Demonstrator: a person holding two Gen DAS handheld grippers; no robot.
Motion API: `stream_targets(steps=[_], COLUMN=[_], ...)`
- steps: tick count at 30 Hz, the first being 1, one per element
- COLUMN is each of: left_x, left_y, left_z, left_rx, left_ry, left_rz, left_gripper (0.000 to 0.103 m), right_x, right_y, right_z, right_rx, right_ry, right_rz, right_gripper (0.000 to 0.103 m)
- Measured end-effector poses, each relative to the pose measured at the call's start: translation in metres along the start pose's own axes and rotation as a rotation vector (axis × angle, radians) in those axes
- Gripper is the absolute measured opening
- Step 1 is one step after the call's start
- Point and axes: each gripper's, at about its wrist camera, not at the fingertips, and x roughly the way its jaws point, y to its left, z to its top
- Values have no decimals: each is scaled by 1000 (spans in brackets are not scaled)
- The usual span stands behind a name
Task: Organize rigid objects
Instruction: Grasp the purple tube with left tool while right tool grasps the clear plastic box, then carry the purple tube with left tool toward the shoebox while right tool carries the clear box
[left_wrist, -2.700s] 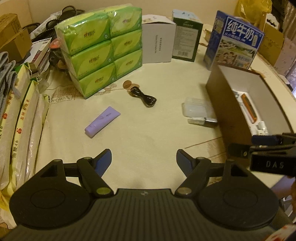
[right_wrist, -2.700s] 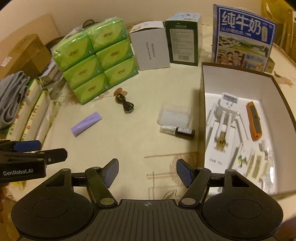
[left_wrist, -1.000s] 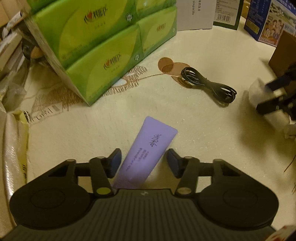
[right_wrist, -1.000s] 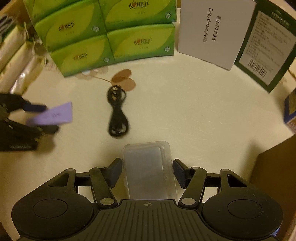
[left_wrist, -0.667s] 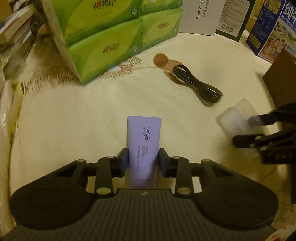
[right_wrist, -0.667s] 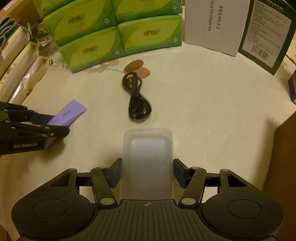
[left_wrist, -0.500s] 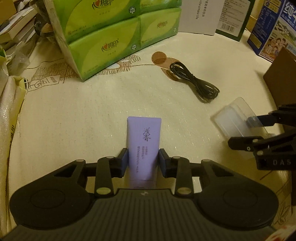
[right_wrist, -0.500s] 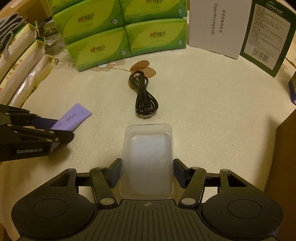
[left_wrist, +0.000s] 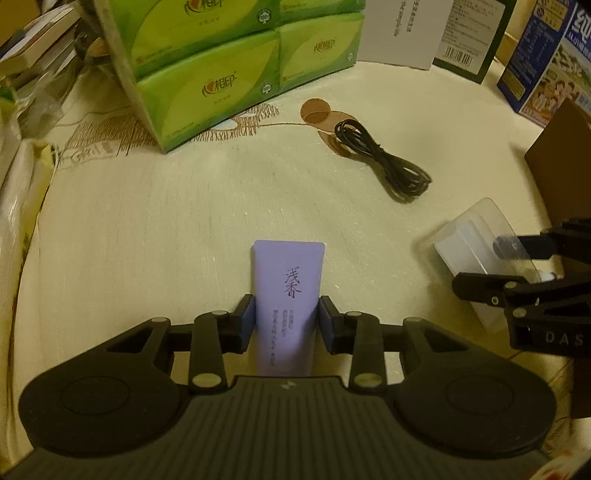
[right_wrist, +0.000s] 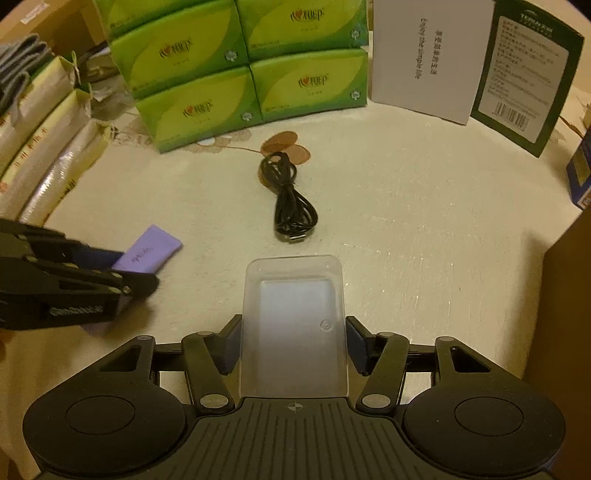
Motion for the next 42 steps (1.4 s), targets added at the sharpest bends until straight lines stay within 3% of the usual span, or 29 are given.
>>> stream_targets(steps=[12,25,33,42], left_x=[-82,-163,-186,-184], left_y=[-31,-121,-191,-256], left_z=[-37,-45,-31,-17], left_rx=[-34,131,248,343], left_ry=[-32,-133,-179,-190], left_rz=[-58,-173,-251,-313], left_gripper=[31,30,30,30], right_x=[-113,-225,-265,-277], right_y=[10,-22,-63,-113], right_z=[-43,-103,-120,-135], right_rx=[141,267,328,375], right_ry=[-87,-173,-229,-227], right_rz=[17,-78,-161,-245], right_gripper=[54,54,54,54])
